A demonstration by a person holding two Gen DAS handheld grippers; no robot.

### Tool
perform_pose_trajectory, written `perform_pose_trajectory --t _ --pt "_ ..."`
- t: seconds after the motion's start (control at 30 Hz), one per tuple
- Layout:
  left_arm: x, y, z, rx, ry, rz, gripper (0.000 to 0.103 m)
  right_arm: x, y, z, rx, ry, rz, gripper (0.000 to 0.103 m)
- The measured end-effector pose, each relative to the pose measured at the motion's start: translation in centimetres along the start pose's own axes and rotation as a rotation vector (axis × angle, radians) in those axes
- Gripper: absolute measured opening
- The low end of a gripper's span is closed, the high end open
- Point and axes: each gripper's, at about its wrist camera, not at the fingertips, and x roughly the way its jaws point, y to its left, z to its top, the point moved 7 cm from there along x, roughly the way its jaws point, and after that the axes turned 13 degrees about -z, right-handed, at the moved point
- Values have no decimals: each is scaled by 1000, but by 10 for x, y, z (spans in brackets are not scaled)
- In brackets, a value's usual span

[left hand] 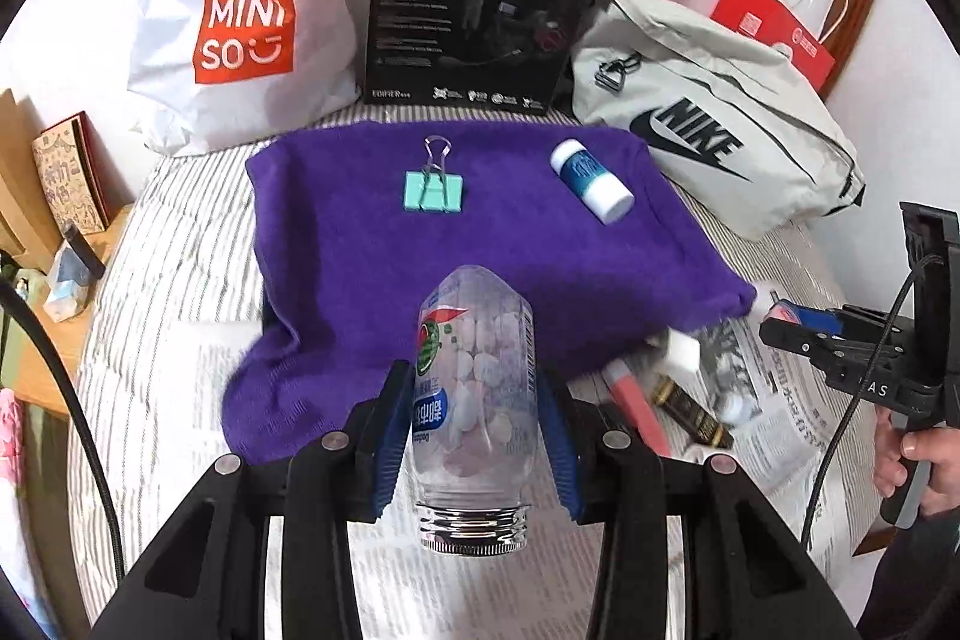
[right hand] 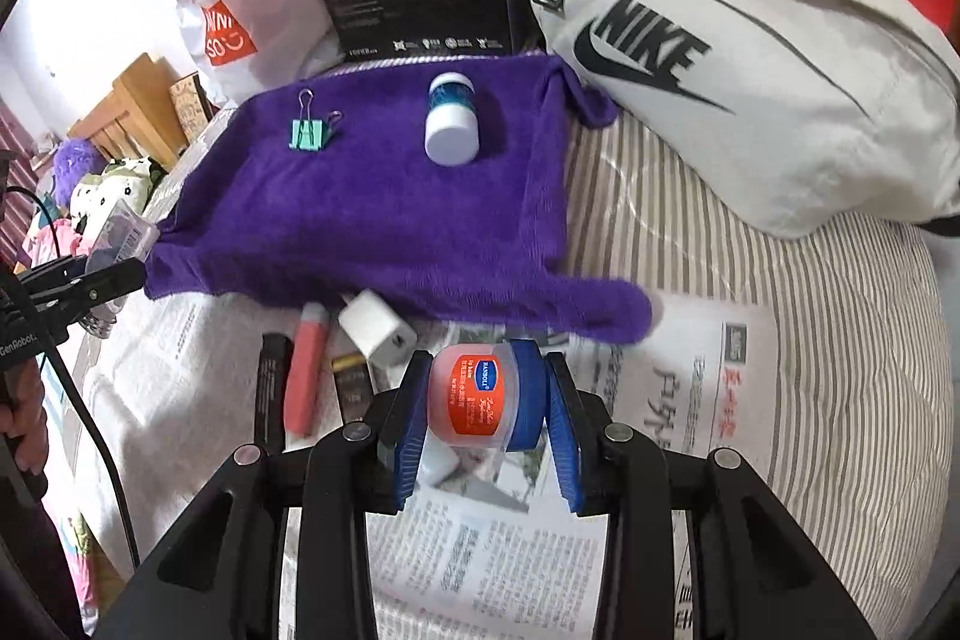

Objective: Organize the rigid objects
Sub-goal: 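Place the mint bottle on the towel with the left gripper while the right places the Vaseline tin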

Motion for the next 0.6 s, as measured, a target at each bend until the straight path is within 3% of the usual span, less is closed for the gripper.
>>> perform_pose_trajectory --t 0.6 --pt "26 45 53 -17 -19 24 39 31 18 74 -79 -21 -10 36"
